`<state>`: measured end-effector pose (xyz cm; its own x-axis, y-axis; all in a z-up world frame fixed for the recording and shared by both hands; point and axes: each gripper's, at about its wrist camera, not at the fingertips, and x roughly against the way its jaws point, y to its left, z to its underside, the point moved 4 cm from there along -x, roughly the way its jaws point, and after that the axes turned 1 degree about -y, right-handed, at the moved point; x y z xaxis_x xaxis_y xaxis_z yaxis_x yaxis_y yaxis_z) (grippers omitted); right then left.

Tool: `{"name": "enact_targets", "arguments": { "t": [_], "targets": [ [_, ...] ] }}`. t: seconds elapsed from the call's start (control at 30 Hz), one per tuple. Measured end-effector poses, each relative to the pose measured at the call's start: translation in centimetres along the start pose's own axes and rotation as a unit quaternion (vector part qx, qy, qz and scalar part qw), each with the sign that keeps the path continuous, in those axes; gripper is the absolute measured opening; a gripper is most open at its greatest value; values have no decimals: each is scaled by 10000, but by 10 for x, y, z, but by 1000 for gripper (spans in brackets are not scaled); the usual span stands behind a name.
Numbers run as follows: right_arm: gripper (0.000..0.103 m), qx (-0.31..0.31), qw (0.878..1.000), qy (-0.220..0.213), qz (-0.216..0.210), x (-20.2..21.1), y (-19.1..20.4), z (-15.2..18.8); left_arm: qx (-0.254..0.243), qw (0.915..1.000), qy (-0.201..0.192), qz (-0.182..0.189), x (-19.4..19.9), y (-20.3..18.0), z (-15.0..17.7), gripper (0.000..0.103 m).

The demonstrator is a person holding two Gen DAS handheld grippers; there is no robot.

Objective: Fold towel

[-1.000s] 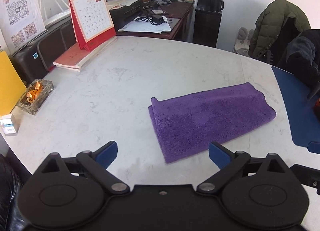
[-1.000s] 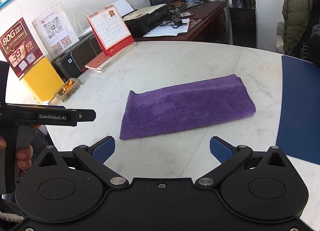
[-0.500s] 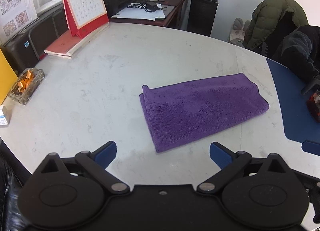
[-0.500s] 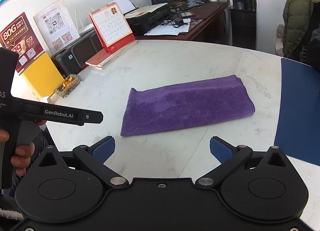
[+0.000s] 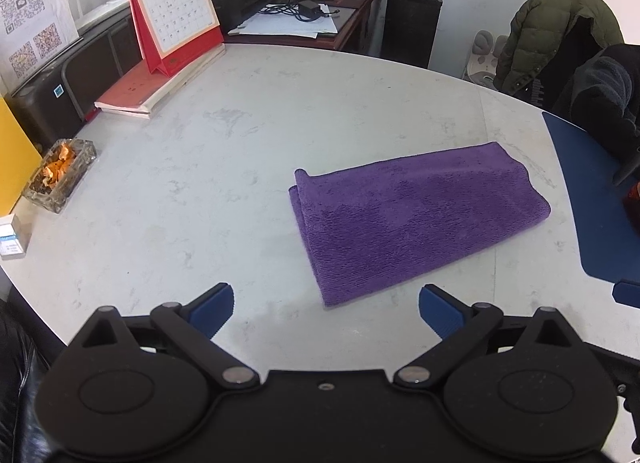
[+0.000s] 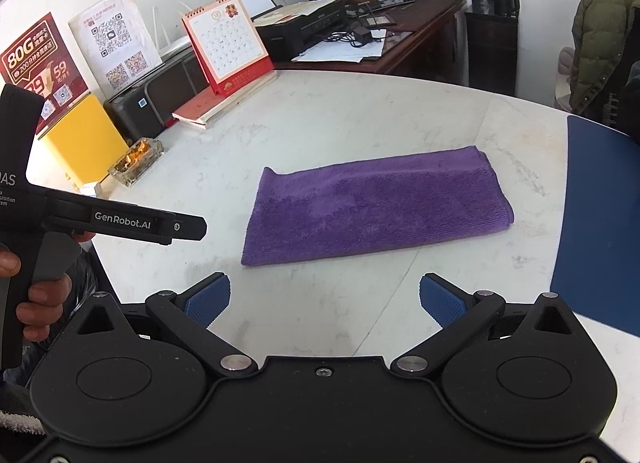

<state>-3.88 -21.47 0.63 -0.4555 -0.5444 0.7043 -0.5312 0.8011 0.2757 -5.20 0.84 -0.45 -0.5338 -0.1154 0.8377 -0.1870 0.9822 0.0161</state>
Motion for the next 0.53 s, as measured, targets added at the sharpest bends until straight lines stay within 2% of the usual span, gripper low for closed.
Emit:
{"name": "enact_targets", "arguments": {
  "t": [0.53],
  "targets": [
    [103,1,9999,107,28,-10,2,-2,-46,10000,-58,-17,-9,1,-6,100]
  ]
}}
